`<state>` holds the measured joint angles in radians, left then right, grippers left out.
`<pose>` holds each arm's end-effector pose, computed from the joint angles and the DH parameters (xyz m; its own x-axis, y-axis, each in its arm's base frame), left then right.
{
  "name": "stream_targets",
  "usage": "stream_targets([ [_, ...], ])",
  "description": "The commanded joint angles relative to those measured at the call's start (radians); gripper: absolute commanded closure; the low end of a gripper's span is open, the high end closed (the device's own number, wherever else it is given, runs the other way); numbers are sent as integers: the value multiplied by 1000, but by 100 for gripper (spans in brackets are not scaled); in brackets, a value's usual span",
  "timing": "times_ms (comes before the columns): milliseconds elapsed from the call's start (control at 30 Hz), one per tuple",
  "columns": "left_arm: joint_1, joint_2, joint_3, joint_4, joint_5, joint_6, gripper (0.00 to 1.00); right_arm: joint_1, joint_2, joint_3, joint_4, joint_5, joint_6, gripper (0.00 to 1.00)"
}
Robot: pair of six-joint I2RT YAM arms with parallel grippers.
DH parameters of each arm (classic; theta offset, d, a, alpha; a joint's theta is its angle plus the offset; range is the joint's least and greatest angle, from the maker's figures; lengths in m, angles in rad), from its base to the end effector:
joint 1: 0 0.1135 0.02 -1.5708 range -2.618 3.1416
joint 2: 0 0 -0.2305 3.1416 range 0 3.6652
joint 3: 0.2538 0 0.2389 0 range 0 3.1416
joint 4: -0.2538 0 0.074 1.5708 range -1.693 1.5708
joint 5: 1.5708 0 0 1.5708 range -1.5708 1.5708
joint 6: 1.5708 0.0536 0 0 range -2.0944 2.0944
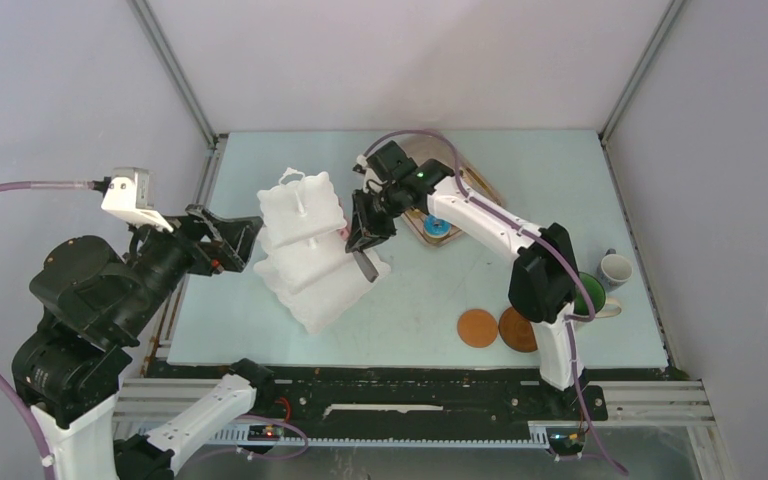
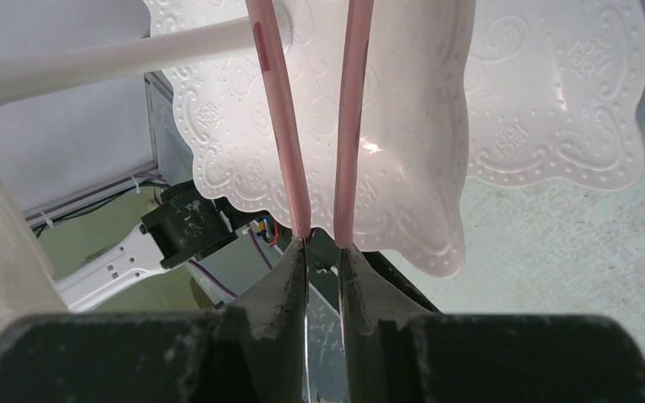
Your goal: Serve the afternoon tea
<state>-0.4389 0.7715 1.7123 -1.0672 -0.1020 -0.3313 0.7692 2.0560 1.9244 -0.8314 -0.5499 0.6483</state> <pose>0.0646 -0.0243 0.4804 -0.2157 -0.2562 -0.9423 0.2762 0.9096 -0.3105 0.2916 0.3213 0.2483 -0.9577 -0.2106 -0.1962 -0.2875 0.6676 0.6868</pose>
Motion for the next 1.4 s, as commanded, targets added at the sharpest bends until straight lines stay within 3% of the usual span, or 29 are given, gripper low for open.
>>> stream_targets([
  [0,-11,7,36,-7,-16,32,3,4,3,58,34,-34,8,80],
  [300,-20,8,37,-7,-27,38,2,1,-24,36,31,-33,7,70],
  [867,-29,10,33,-7,-27,38,2,-22,-108,-39,66,-15,18,62],
  [1367,-29,14,21,-4,-14,33,2,-138,-278,-252,74,2,36,65],
])
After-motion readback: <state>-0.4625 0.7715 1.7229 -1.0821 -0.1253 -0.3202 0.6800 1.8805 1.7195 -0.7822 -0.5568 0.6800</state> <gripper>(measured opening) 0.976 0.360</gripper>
